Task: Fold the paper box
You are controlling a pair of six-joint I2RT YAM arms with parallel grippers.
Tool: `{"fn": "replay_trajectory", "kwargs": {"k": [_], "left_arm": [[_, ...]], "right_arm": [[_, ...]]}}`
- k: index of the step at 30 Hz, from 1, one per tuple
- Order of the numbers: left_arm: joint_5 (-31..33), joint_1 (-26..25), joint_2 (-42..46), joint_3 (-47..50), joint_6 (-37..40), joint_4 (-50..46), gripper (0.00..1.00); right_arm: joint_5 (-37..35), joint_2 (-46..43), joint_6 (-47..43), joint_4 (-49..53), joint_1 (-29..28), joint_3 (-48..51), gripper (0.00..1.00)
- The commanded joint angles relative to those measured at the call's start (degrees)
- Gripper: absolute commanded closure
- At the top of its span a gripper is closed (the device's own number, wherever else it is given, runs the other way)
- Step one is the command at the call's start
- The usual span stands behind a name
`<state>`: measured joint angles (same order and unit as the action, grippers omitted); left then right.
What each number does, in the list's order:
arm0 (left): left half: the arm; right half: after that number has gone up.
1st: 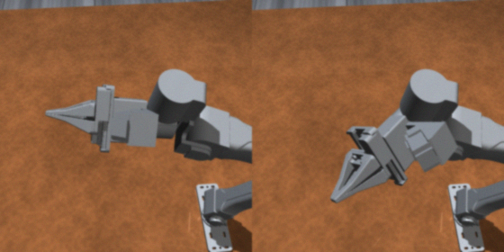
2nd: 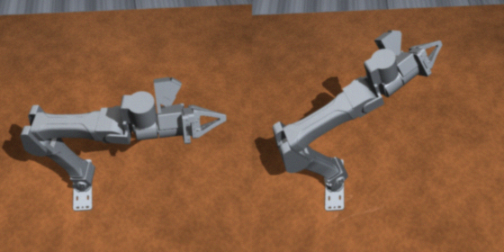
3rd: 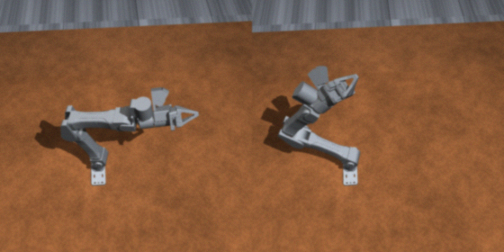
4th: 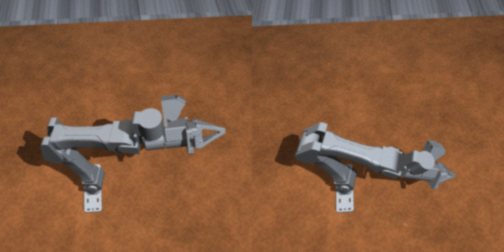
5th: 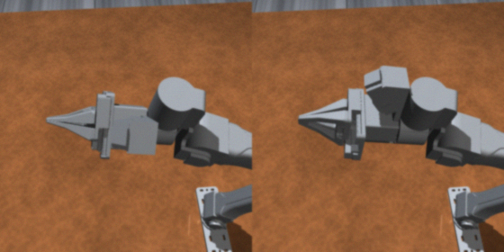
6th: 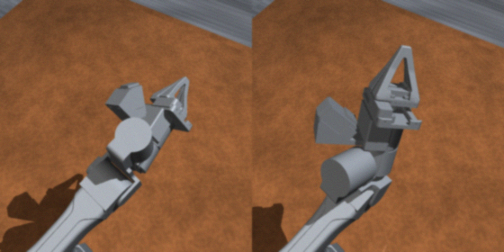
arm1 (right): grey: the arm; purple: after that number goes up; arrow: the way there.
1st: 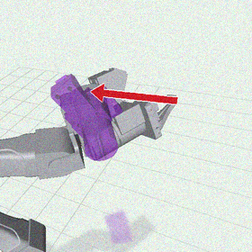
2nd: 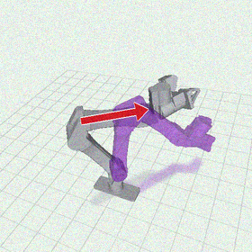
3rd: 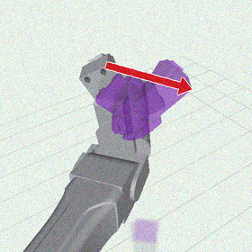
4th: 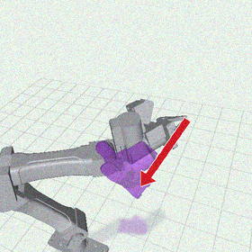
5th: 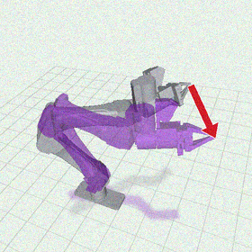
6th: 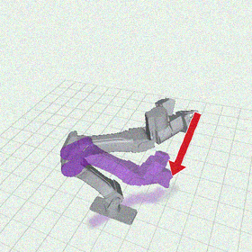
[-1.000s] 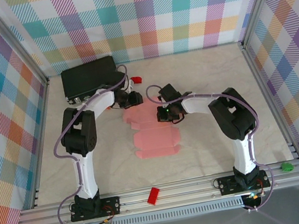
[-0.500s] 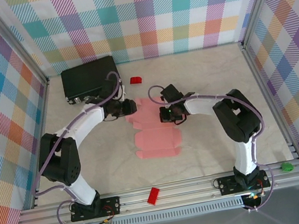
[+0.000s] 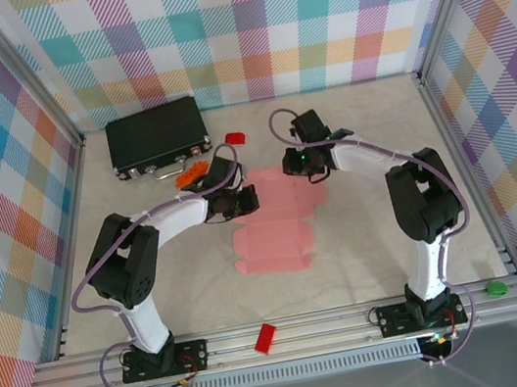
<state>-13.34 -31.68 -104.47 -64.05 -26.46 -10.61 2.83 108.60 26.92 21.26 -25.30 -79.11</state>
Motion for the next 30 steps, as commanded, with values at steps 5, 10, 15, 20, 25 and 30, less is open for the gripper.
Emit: {"fn": "replay_trajectory", "kwargs": {"k": [5,10,15,20,25,30], "left_arm": [[1.6,-1.1,-2.7,4.0,-5.4,5.4,1.0],[2.2,-1.4,-3.9,5.8,-7.1,6.3,1.0],[2.4,-1.5,-4.3,6.6,-7.6,6.6,1.0],[2.3,-1.6,-4.3,7.1,-7.6,6.5,1.0],[2.5,-1.6,-4.2,7.3,-7.5,6.3,1.0],[2.6,-1.6,-4.4,7.0,-7.3,6.1,1.0]], "right_arm": [[-5.2,4.1,-2.2,6.2,3.3,-4.8,0.63],[-1.4,7.3,-3.7,6.2,4.6,-6.6,0.57],[0.1,9.3,-4.3,6.4,4.7,-8.3,0.55],[1.5,11.0,-4.2,6.7,4.8,-9.6,0.56],[3.8,9.9,-4.3,5.4,4.8,-8.8,0.6],[6.3,8.2,-5.1,4.3,4.6,-7.7,0.64]]}}
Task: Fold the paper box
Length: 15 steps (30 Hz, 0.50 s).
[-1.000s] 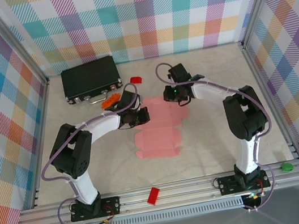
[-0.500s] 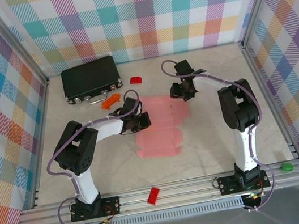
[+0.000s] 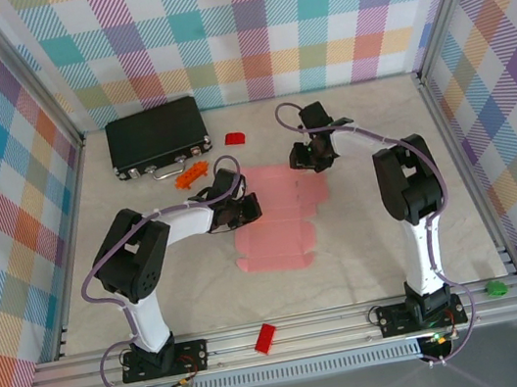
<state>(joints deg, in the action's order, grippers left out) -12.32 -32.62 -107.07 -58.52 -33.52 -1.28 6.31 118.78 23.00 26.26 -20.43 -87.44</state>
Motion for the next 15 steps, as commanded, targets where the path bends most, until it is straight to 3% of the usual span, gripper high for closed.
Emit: {"fn": "replay_trajectory", "kwargs": {"k": [1,15], "left_arm": [[1.5,-0.7,-2.0,1.4,-0.2,-3.4,1.0],[1.7,-0.7,-2.4,0.9,0.6,-4.4,1.0]], "right_arm": [[3.5,-2.1,-1.5,-0.8,-0.3,0.7,0.64],[10.6,1.5,-2.4,-1.7,-1.8,-3.2,0.66]]}}
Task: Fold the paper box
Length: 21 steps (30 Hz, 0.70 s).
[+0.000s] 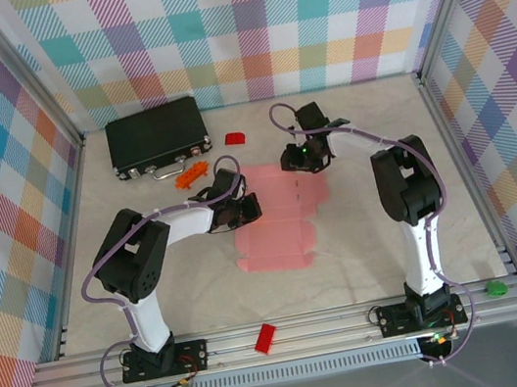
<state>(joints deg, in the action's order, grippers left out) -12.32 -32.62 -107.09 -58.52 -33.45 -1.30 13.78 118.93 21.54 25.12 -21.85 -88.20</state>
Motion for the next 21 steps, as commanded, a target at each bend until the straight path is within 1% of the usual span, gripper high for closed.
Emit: {"fn": "replay_trajectory", "kwargs": {"k": [1,7,11,21], "left_arm": [[1.7,-0.7,-2.5,0.9,0.5,-4.4,1.0],[1.0,-0.7,-2.9,0.8,0.5,-4.2,1.0],[0.9,-0.7,-2.4,0.4,0.6,-4.5,1.0],[-0.8,-0.7,0.6,-5.4,2.2,-9.1,0.99]], "right_arm": [[3.4,1.8,-0.8,-0.7,-0.4,-2.7,0.66],[3.4,3.4,-0.7,0.2,-0.4,-4.4,0.66],[2.3,2.3,-1.0,0.8,-0.4,-4.4,0.66],[-3.5,-8.4,-2.8,2.1,-0.6,2.4,0.66]]}}
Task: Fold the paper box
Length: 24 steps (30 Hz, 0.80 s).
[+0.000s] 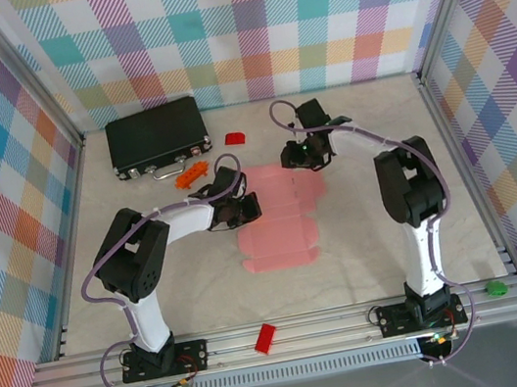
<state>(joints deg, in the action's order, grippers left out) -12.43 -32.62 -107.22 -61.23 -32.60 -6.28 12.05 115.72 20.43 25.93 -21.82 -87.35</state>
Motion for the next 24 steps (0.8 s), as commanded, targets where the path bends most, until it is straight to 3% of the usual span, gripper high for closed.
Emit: {"fn": "replay_trajectory", "kwargs": {"k": [1,8,17,24], "left_arm": [[-0.8,-0.7,1.3,-3.4,1.7,-4.7,0.98],[1.7,-0.7,6.1,-5.7,2.9,-8.3,0.83],[16.0,-0.3,17.1,2.6,2.2,-14.0,0.6],[14.3,0.1,16.8,5.9,2.5,-13.5,0.53]], "right_arm": [[-2.0,-6.5,-1.7,1.4,-0.7,2.8,0.66],[-0.2,-13.0,-1.2,-0.1,-3.2,11.6,0.68],[1.0,-11.9,2.1,-4.8,-9.3,17.6,0.81],[1.3,-8.9,5.0,-7.8,-11.3,19.8,0.86]]}}
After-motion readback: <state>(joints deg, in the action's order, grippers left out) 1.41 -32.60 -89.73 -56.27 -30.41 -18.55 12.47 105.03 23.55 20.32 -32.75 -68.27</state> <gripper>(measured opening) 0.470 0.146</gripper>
